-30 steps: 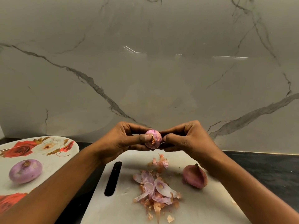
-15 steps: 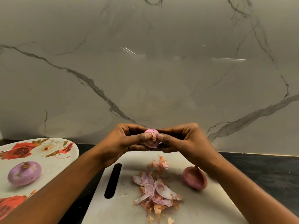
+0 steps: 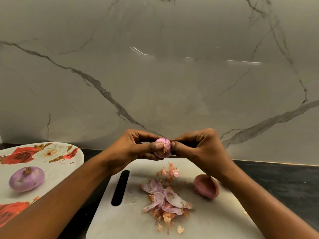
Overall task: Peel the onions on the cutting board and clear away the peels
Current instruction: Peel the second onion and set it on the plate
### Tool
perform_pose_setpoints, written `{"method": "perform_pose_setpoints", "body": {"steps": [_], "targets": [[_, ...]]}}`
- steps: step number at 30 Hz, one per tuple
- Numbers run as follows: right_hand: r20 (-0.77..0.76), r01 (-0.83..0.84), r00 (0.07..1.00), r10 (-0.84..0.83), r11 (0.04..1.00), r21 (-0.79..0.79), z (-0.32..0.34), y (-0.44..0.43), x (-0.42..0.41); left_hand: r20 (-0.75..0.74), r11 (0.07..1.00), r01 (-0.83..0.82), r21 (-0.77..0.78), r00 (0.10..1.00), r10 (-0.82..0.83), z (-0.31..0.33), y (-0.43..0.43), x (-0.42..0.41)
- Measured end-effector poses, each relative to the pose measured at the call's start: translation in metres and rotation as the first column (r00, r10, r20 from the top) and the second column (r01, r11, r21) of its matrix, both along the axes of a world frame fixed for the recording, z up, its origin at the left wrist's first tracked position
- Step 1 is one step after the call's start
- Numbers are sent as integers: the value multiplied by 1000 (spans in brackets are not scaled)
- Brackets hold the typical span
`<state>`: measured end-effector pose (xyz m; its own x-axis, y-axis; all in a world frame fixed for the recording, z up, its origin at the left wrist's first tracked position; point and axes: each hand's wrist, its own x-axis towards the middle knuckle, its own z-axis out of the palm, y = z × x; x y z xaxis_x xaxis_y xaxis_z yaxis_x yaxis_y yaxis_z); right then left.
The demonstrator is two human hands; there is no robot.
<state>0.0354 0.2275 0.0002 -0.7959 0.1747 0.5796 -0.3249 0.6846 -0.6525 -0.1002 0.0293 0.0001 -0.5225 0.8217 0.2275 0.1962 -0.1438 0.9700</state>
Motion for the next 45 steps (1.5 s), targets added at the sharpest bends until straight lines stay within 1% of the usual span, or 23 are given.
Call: {"method": "perform_pose_setpoints", "body": {"steps": [3,5,8,15,20,23,27,29,31,35,38,42,45], "targets": [[-72,12,997,-9,999,49,-2,0,-1,19,1000,9,5,1000,-9,1,0,-1],[-91,37,995,-30,996,76,-3,-1,-2,33,1000,7,12,999,-7,0,1,-1],[-91,64,994,-60,997,44,-3,0,-3,50,1000,12,25,999,-13,-1,1,-3],[-6,133,991,-134,989,-70,0,4,-4,97,995,65,75,993,-72,-4,0,-9],[72,170,984,-165,982,-83,1,5,-3,209,986,88,142,971,-117,-3,0,-12],[109,179,980,-168,978,-108,4,8,-2,255,983,71,167,960,-113,0,0,-13],[195,57,980,-26,986,-154,7,6,1,246,986,52,157,965,-90,-1,0,-12],[210,22,978,11,988,-151,7,5,1,232,989,37,140,970,-69,-2,1,-11],[211,8,977,27,986,-164,7,5,1,223,991,27,131,973,-56,-4,2,-10],[168,-27,983,69,970,-241,8,5,1,220,995,9,103,975,-32,-4,3,-9],[144,-35,987,71,971,-238,8,3,2,181,997,10,79,983,-25,-4,3,-6],[148,-7,988,31,988,-155,6,0,2,118,999,-4,45,993,-2,-4,4,-4],[150,12,989,8,990,-137,6,0,0,128,999,0,52,992,-7,-6,4,-6]]}}
